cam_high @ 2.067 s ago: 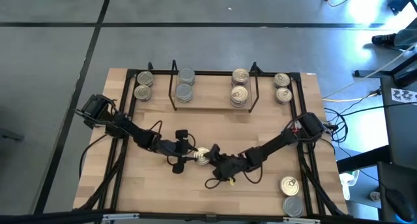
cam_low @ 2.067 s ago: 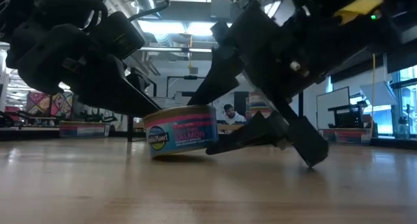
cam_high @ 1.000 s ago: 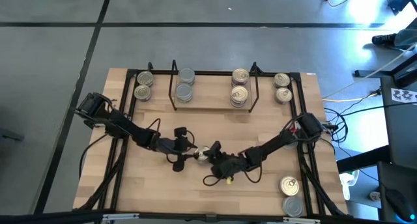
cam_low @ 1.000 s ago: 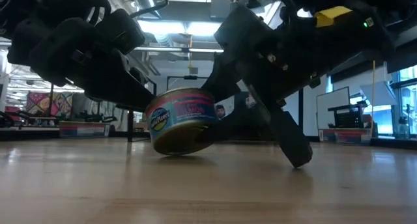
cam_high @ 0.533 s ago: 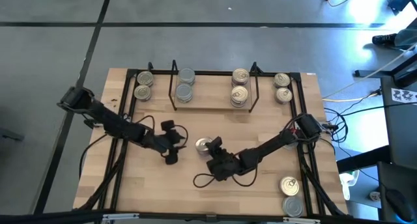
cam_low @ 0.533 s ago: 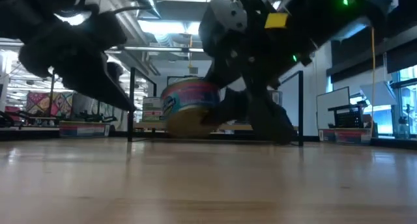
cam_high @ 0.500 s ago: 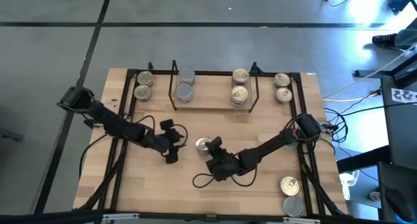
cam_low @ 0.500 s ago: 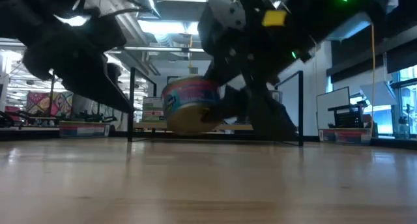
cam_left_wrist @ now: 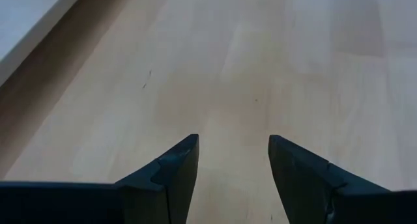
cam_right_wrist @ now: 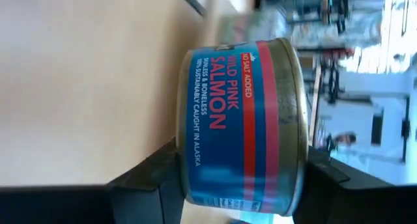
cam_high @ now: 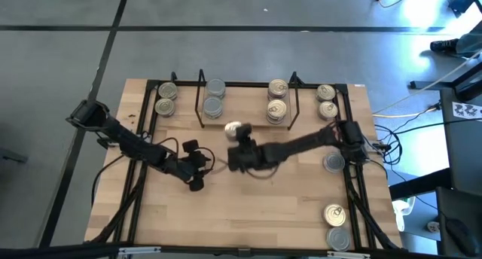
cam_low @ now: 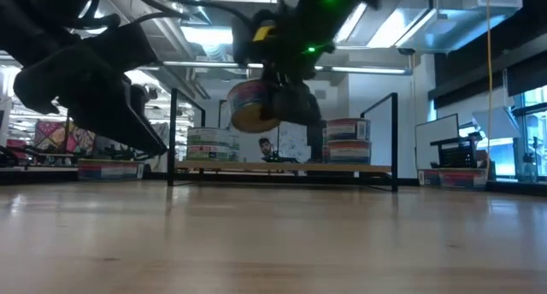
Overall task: Stack canned seafood by type on shelf
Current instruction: Put the blue pink tuna can on the shelf
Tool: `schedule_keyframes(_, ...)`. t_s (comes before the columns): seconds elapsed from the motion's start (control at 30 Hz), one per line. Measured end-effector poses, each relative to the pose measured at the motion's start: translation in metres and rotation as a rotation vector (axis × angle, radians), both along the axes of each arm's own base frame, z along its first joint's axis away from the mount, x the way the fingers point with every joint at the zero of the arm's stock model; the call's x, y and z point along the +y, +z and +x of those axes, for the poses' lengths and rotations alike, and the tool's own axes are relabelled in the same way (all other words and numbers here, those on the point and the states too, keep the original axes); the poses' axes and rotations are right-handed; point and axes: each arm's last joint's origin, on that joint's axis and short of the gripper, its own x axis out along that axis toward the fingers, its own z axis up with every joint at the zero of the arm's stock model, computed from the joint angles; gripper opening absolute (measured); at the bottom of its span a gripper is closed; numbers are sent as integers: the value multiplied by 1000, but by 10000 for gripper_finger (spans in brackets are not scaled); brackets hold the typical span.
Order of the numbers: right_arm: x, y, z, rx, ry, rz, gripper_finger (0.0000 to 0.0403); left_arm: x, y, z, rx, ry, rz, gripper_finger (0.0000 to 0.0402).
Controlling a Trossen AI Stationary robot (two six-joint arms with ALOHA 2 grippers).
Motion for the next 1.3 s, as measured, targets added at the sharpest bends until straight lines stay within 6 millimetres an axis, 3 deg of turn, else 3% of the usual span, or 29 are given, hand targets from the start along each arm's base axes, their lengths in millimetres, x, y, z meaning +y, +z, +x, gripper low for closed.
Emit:
schedule_keyframes(0.2, -63, 20, 8, -44, -163, 85, 198, -3, 0, -1, 3, -24, 13, 184)
schedule_keyframes(0.33, -102, 20, 6, -94, -269, 155, 198, -3, 0, -1, 3, -25, 15, 184)
schedule_keyframes(0.57, -151, 20, -2, -172, -417, 211, 198, -3, 0, -1, 2, -26, 16, 184)
schedule_keyframes(0.93, -199, 13, -21, -255, -632, 347, 198, -2, 1, 0, -7, -22, 11, 184)
schedule_keyframes(1.3, -219, 11, -28, -315, -702, 450, 198, -2, 1, 0, -9, -15, 6, 184)
